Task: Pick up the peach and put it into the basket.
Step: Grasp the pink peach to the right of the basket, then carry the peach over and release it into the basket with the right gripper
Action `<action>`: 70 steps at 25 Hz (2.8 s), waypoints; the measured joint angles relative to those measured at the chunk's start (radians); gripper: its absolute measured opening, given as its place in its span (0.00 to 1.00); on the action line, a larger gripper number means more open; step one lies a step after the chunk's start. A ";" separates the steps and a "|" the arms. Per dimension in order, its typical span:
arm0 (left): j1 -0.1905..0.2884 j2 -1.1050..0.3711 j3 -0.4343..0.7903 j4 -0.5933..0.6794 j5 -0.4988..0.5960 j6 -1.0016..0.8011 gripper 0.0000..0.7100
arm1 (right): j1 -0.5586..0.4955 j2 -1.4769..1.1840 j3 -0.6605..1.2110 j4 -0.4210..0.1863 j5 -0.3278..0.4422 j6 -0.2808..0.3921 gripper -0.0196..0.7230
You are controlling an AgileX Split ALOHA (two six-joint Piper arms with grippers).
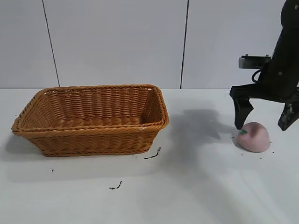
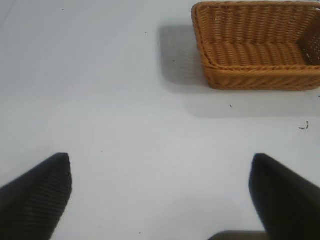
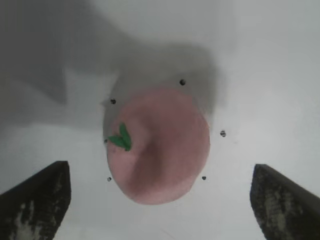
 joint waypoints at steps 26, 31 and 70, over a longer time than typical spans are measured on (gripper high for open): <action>0.000 0.000 0.000 0.000 0.000 0.000 0.98 | 0.000 -0.008 -0.083 -0.012 0.122 -0.047 0.00; 0.000 0.000 0.000 0.000 0.000 0.000 0.98 | 0.000 -0.113 -0.234 -0.012 0.270 -0.055 0.00; 0.000 0.000 0.000 0.000 0.000 0.000 0.98 | 0.615 0.392 -0.802 0.022 0.094 -0.015 0.00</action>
